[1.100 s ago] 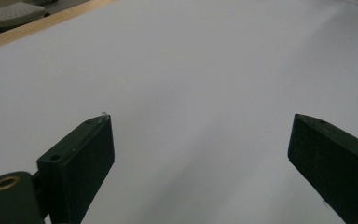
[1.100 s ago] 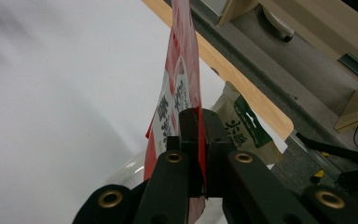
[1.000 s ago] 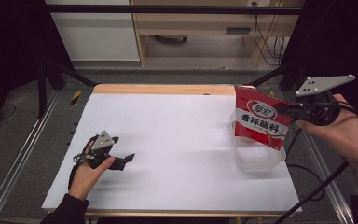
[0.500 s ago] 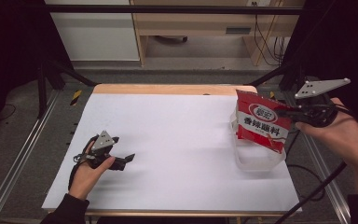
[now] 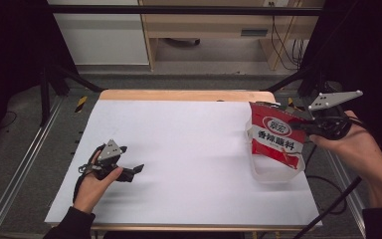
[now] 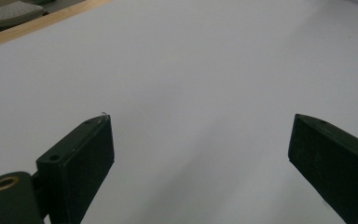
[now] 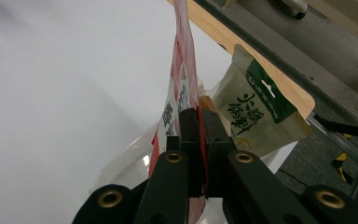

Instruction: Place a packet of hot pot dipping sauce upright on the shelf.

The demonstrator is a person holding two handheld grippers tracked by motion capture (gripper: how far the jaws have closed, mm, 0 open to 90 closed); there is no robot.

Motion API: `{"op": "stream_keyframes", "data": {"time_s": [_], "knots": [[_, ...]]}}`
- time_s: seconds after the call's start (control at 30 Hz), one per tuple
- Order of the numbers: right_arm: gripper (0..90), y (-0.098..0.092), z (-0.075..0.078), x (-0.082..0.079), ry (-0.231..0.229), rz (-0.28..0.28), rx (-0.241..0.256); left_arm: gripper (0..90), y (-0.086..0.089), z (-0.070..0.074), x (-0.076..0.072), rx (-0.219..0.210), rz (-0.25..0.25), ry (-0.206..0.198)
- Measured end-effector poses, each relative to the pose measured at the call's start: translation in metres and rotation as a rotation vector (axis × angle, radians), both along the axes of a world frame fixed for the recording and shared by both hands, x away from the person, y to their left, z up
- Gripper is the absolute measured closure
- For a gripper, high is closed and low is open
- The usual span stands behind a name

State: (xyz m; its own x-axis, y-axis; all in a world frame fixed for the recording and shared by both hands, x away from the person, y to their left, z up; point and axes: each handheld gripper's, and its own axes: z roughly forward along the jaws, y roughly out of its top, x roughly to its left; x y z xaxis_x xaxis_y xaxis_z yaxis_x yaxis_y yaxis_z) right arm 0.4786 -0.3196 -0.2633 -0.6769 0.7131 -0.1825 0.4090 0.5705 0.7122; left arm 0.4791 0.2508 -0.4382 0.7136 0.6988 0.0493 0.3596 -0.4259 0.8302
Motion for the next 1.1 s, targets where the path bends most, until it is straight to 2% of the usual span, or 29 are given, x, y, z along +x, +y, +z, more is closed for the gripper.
{"op": "stream_keyframes", "data": {"time_s": [0.27,0.33,0.47,0.7,0.87,1.1], "knots": [[90.0,-0.010,-0.022,-0.004,0.023,-0.021,0.017,6.7,-0.002,-0.001,0.000,0.004,-0.005,0.001],[89.9,-0.012,-0.026,-0.004,0.024,-0.023,0.038,6.7,-0.002,-0.001,0.000,0.004,-0.006,0.002],[89.9,-0.015,-0.031,-0.005,0.019,-0.037,0.059,6.7,-0.002,-0.002,0.000,0.006,-0.006,0.004],[89.8,-0.027,-0.037,-0.012,0.036,-0.067,0.072,6.7,-0.001,-0.002,0.000,0.006,-0.005,0.005],[89.7,-0.033,-0.041,-0.014,0.049,-0.090,0.069,6.7,-0.003,-0.002,0.000,0.011,-0.009,0.008],[89.3,-0.038,-0.045,-0.016,0.087,-0.113,0.030,6.7,-0.003,-0.003,0.000,0.013,-0.009,0.010]]}}
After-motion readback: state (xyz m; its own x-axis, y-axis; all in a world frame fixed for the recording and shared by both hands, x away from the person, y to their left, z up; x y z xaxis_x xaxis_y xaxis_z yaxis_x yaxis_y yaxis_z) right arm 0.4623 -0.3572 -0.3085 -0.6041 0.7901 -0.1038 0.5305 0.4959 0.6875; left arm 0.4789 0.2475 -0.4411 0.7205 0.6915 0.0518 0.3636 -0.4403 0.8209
